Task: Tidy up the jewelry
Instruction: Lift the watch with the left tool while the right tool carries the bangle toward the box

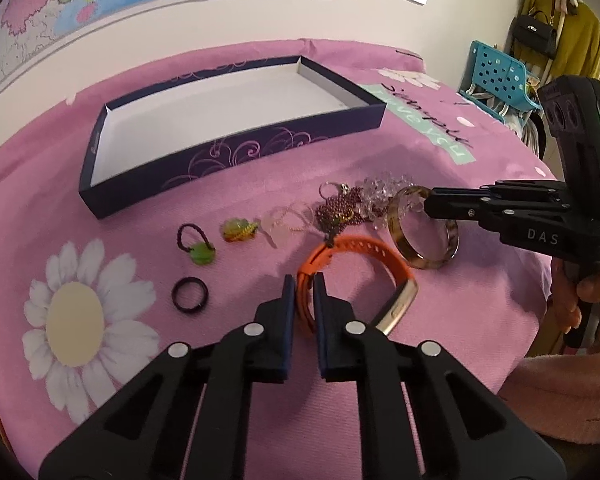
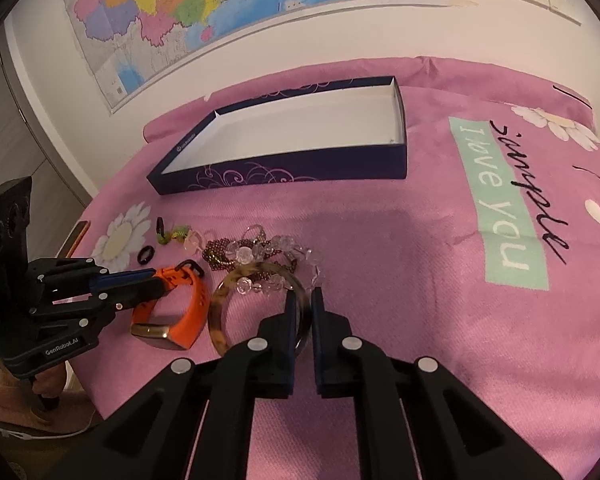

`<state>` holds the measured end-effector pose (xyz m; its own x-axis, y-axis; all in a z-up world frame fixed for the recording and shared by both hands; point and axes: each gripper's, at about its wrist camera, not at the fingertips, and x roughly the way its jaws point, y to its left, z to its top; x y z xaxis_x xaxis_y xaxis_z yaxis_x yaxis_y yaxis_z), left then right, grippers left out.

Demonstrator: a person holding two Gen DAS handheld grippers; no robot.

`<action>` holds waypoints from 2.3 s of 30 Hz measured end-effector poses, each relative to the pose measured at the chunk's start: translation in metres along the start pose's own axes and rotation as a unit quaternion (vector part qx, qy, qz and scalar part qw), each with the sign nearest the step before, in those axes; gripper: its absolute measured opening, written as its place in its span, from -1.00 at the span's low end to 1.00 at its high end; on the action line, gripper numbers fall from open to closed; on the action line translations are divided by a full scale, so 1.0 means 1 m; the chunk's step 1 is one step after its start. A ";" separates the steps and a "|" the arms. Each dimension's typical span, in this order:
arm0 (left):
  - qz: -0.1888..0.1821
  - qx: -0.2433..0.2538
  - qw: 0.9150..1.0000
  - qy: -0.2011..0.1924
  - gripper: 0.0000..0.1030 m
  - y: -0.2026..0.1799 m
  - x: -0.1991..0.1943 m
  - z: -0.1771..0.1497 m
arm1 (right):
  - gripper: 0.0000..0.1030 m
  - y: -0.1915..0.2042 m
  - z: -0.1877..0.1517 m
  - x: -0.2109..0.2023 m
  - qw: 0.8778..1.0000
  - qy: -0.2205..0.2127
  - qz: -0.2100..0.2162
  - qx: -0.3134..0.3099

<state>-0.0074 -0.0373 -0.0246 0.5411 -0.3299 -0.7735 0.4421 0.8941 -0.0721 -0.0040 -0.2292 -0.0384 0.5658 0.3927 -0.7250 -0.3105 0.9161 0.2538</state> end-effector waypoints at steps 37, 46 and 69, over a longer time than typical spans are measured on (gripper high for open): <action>-0.013 0.011 1.000 0.005 -0.66 0.064 -0.011 0.040 | -0.88 0.005 0.085 0.019 0.998 -0.042 0.036 -0.015; -0.013 -0.003 1.000 0.014 -0.47 0.061 -0.003 0.026 | -0.88 0.008 0.078 0.030 0.999 -0.030 0.042 -0.013; -0.001 -0.036 0.998 0.048 -0.56 0.071 0.001 0.018 | -0.88 0.006 0.071 0.035 0.998 -0.022 0.054 -0.006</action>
<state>0.0377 0.0204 -0.0189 0.4671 -0.3036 -0.8304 0.3889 0.9140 -0.1154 0.0683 -0.2045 -0.0164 0.5606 0.4929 -0.6654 -0.3806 0.8670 0.3215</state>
